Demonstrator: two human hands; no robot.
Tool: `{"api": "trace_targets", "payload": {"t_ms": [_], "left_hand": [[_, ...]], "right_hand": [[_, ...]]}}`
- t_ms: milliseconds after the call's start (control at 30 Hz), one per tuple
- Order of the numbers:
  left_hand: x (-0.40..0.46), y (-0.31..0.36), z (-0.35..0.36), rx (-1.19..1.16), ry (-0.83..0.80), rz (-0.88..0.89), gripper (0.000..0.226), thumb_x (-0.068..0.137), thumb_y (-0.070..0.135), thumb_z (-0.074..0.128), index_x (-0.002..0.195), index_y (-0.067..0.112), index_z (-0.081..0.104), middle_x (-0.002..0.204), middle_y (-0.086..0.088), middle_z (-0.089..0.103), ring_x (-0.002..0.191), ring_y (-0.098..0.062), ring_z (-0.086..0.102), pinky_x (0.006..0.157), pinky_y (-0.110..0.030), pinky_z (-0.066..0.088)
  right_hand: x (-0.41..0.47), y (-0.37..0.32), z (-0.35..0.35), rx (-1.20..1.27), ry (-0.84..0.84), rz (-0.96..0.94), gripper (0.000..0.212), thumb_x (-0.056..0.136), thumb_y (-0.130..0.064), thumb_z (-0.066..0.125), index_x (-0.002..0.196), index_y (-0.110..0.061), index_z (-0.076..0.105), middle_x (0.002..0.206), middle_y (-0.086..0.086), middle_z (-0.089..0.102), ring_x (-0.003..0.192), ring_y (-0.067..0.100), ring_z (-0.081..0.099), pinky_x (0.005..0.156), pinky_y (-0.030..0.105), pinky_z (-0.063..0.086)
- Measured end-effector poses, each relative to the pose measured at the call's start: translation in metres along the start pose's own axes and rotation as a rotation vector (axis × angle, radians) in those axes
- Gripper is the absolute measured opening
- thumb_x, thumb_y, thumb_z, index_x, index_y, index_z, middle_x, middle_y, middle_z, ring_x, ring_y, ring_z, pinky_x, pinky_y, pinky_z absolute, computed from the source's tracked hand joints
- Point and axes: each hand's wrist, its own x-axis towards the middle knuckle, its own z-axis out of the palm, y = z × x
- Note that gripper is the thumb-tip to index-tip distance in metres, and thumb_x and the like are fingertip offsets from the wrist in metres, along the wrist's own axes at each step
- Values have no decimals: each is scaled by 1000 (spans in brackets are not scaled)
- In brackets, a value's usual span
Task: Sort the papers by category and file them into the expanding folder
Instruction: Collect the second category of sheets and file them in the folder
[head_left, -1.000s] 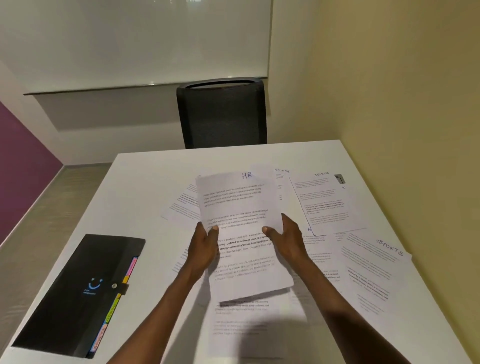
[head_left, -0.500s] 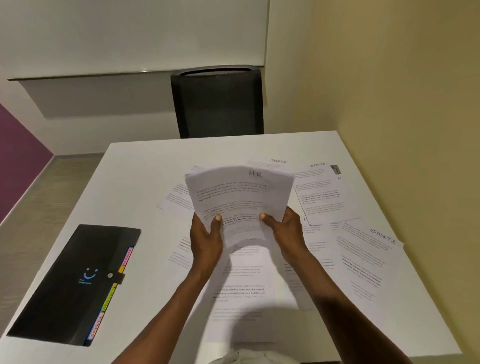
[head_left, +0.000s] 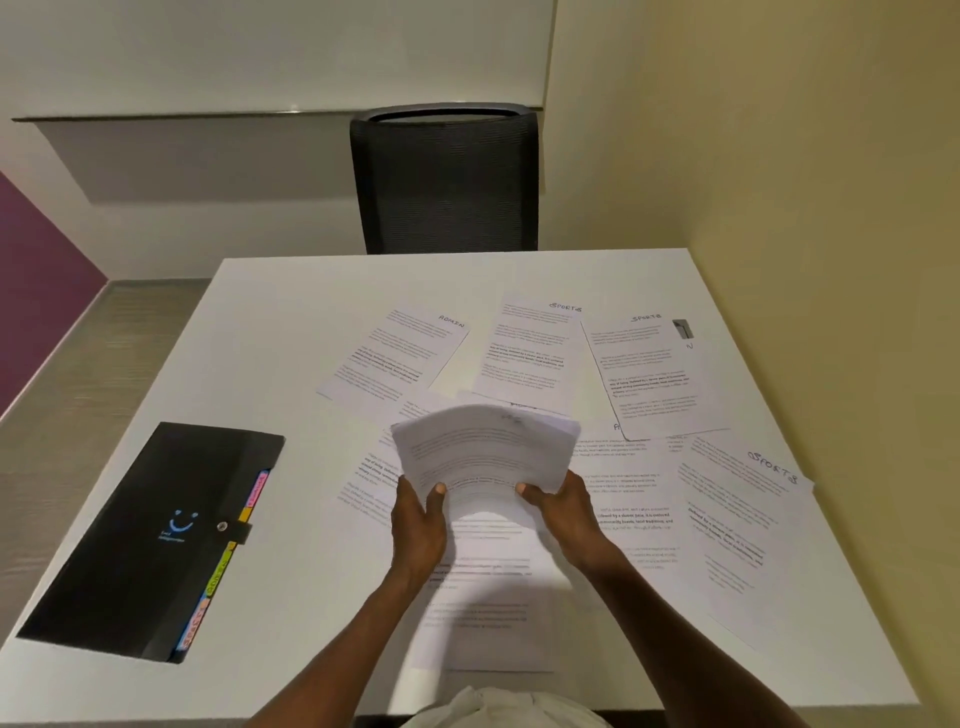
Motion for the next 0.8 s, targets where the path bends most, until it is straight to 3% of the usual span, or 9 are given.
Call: {"api": "trace_targets", "payload": {"t_ms": [67, 133, 167, 333, 400, 500, 600, 733, 800], "left_hand": [[-1, -1, 2, 5, -9, -5, 34, 101, 13, 51, 134, 13, 43, 119, 3, 57, 105, -13, 54, 89, -23, 51], [0, 0, 4, 16, -13, -1, 31, 102, 15, 49, 132, 17, 41, 118, 6, 55, 104, -12, 53, 72, -4, 44], [0, -2, 5, 28, -18, -5, 29, 103, 15, 48, 130, 19, 40, 117, 6, 55, 104, -13, 54, 67, -1, 42], [8, -4, 5, 109, -67, -13, 19, 104, 12, 43, 121, 19, 38, 114, -1, 56, 88, 0, 54, 58, 0, 43], [18, 0, -1, 122, -59, -9, 19, 104, 13, 44, 122, 15, 40, 115, -3, 57, 89, -3, 56, 57, 1, 42], [34, 8, -17, 126, -78, -8, 25, 103, 14, 45, 128, 13, 43, 120, 0, 58, 103, -16, 57, 67, -2, 40], [46, 16, -37, 92, -125, -50, 29, 102, 17, 46, 132, 14, 45, 126, 1, 60, 113, -19, 58, 91, -24, 45], [62, 14, -77, 123, -212, -108, 37, 100, 28, 47, 136, 22, 46, 129, 4, 62, 115, -16, 60, 103, -38, 47], [69, 9, -98, 138, -240, -130, 38, 99, 31, 47, 136, 24, 45, 130, 4, 62, 114, -14, 60, 101, -38, 49]], "right_hand": [[1, 6, 0, -7, -3, 19, 38, 84, -8, 71, 119, -21, 61, 104, -10, 69, 100, 12, 65, 72, 15, 50], [4, 8, -2, -24, -14, 8, 40, 85, -11, 72, 123, -18, 61, 110, -7, 69, 100, 11, 65, 76, 19, 52], [5, 9, -2, -35, -21, 7, 42, 85, -12, 72, 125, -18, 61, 112, -5, 69, 102, 13, 65, 79, 22, 54], [2, 17, 0, -92, -17, 15, 44, 88, -10, 69, 129, -14, 56, 119, 0, 66, 110, 22, 62, 82, 24, 52], [4, 8, 1, -120, -6, -26, 44, 87, -10, 70, 129, -13, 57, 120, 2, 67, 110, 22, 64, 82, 24, 54], [0, -18, 7, -164, 11, -115, 43, 86, -8, 71, 126, -13, 57, 114, -2, 66, 98, 8, 64, 67, 6, 49], [-2, -41, 19, -197, 34, -195, 43, 85, -16, 74, 123, -16, 54, 109, -8, 64, 92, -7, 58, 63, -1, 43], [-2, -60, 51, -254, 23, -237, 44, 89, -23, 71, 129, -16, 52, 120, -9, 60, 105, 7, 57, 78, 3, 40], [-4, -60, 71, -266, -2, -232, 42, 90, -21, 69, 128, -15, 52, 118, -10, 59, 106, 8, 54, 73, -1, 36]]}}
